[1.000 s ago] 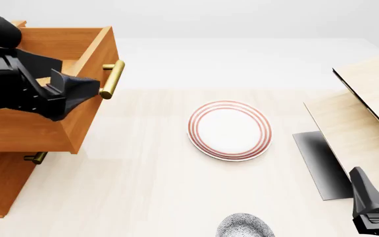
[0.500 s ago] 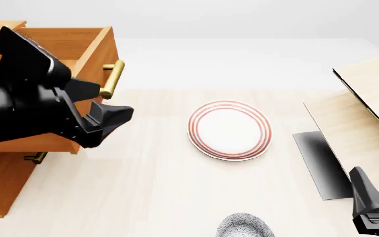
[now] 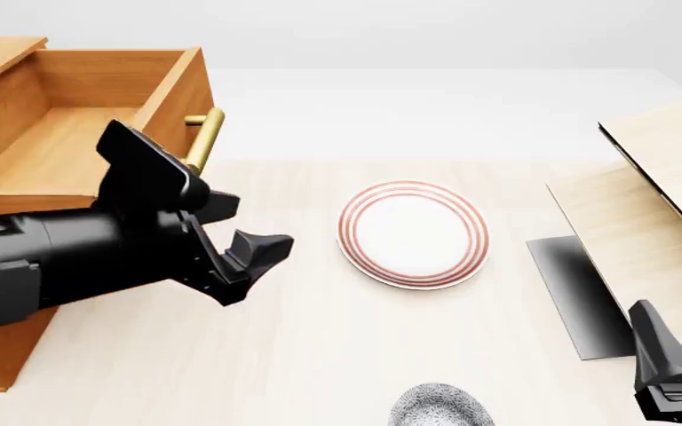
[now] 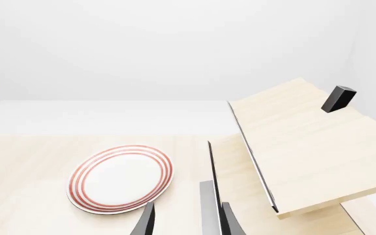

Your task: Open the top drawer of the cabinet and put the bowl in it.

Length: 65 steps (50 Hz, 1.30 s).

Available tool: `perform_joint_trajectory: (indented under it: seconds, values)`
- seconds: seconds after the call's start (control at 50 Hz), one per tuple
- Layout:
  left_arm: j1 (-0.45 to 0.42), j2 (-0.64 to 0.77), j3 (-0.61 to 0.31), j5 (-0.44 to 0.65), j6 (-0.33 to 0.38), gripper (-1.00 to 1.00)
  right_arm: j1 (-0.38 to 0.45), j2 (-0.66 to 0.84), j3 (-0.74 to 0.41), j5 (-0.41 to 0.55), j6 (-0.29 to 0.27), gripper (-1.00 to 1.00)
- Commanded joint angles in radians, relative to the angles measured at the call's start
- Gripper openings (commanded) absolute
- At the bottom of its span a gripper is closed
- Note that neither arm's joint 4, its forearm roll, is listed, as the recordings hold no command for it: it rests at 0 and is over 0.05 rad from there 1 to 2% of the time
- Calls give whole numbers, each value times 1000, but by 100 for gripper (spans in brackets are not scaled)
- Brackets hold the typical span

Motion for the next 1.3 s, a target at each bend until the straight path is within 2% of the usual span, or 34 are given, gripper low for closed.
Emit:
perform_joint_trajectory:
  seconds: [0.02,0.22,0.78,1.04,1.3]
  values:
    - [-45,63,49,-109,-43,100,-1,-2,1,1,0,100]
    - [-73,116,66,-176,-72,100,-1,-2,1,1,0,100]
    - [-177,339,18,-300,-179,100,-1,-1,1,1,0,100]
    - [-203,426,-2,-307,-226,100,-1,-1,1,1,0,100]
    - [-227,478,-25,-303,-242,100,-1,-2,1,1,0,100]
